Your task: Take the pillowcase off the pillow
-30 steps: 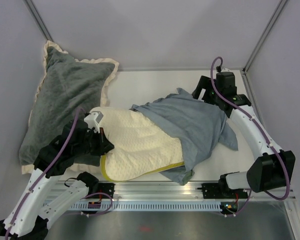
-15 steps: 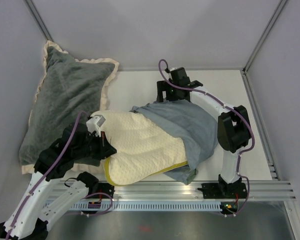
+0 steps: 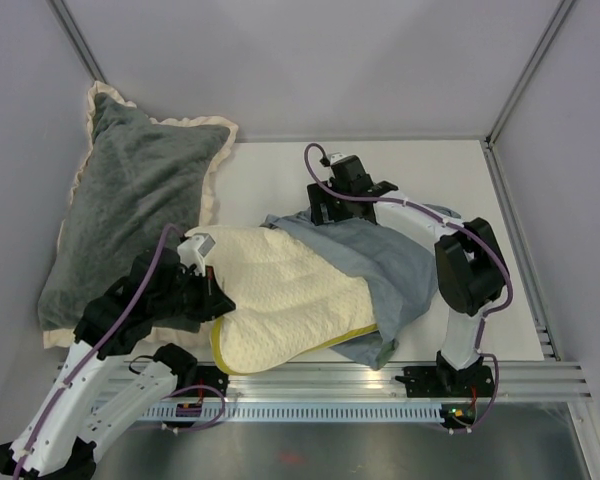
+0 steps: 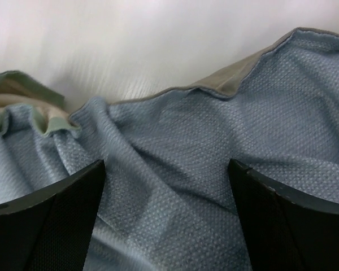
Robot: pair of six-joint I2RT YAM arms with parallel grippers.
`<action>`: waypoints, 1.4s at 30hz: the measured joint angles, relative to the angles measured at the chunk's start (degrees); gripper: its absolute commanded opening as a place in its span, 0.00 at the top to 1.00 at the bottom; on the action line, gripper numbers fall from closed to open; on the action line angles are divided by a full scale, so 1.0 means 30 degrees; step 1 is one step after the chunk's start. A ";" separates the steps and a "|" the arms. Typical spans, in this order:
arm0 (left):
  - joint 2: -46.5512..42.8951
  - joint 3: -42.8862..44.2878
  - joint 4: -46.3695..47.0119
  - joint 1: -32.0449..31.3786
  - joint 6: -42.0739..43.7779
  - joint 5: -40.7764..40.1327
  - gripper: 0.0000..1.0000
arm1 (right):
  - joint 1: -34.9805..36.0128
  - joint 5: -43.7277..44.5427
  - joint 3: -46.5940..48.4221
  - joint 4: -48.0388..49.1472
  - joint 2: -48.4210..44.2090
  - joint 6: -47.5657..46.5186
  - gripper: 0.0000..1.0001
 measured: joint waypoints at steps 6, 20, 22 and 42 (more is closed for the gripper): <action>0.0007 -0.0313 0.0117 0.0000 -0.0007 0.0219 0.98 | 0.0969 0.0087 -0.1282 0.0612 -0.2091 -0.0073 0.03; -0.0007 -0.0401 0.0131 0.0000 -0.0015 0.0219 0.98 | 0.2499 0.2127 -0.0787 0.0962 -0.0124 -0.0073 0.13; -0.0015 -0.0401 0.0131 0.0000 -0.0015 0.0204 0.98 | 0.2535 0.2805 -0.0233 0.0816 0.0525 0.0022 0.32; -0.0466 -0.0328 0.0146 0.0000 -0.0153 -0.0707 0.98 | -0.4779 1.2050 0.1727 -0.3184 0.1800 0.4167 1.00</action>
